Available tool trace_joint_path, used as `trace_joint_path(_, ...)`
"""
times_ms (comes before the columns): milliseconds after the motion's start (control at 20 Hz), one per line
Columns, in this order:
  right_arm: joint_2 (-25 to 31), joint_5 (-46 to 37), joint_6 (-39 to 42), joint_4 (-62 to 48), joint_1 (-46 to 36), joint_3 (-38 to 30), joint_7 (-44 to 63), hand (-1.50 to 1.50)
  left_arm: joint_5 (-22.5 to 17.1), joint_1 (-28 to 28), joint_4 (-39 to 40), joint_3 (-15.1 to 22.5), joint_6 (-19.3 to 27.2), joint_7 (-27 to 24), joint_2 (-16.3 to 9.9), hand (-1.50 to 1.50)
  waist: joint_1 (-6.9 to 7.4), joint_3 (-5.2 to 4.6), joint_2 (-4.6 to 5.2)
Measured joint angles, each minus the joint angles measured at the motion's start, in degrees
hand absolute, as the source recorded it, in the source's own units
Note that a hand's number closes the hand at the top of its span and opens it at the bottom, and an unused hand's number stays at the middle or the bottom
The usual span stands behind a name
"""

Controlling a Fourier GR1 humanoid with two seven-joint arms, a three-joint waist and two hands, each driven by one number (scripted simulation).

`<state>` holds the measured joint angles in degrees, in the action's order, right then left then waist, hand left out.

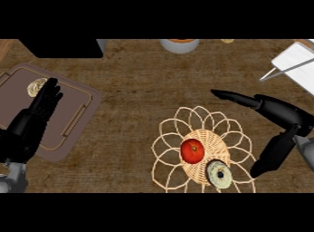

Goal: Pick the tomato from the placemat and place it in the tiered shelf

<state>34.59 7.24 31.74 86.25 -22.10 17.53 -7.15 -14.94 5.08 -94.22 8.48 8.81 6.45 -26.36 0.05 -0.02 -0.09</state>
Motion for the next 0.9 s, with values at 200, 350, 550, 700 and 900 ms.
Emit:
trace_joint_path(200,-1.76,-4.58,-0.56,3.47,0.28,1.89,4.3,-1.5,1.3,0.59,1.07,-0.12,-0.19,-0.27,1.82,0.0,-0.07,-0.01,0.01)
trace_joint_path(350,-3.07,-9.55,-1.34,4.23,-0.47,3.74,6.29,-1.5,1.31,-0.51,-0.55,-0.66,-1.02,0.31,1.78,0.0,0.17,0.0,0.01)
trace_joint_path(550,-6.2,-15.31,-1.39,4.03,-1.21,5.31,8.21,-1.5,2.66,-0.62,-1.05,-1.38,-1.62,1.29,2.59,0.0,0.19,0.01,0.05)
trace_joint_path(700,-8.04,-18.73,-0.75,4.55,-0.26,5.0,8.58,-1.5,3.57,-1.23,-0.95,-2.43,-2.8,0.95,3.52,0.0,0.13,0.01,0.05)
trace_joint_path(900,-11.36,-23.15,-0.02,4.57,-0.13,6.55,10.64,-1.5,4.04,-0.25,-0.48,-4.01,-4.13,1.6,4.16,0.0,0.12,0.01,0.06)
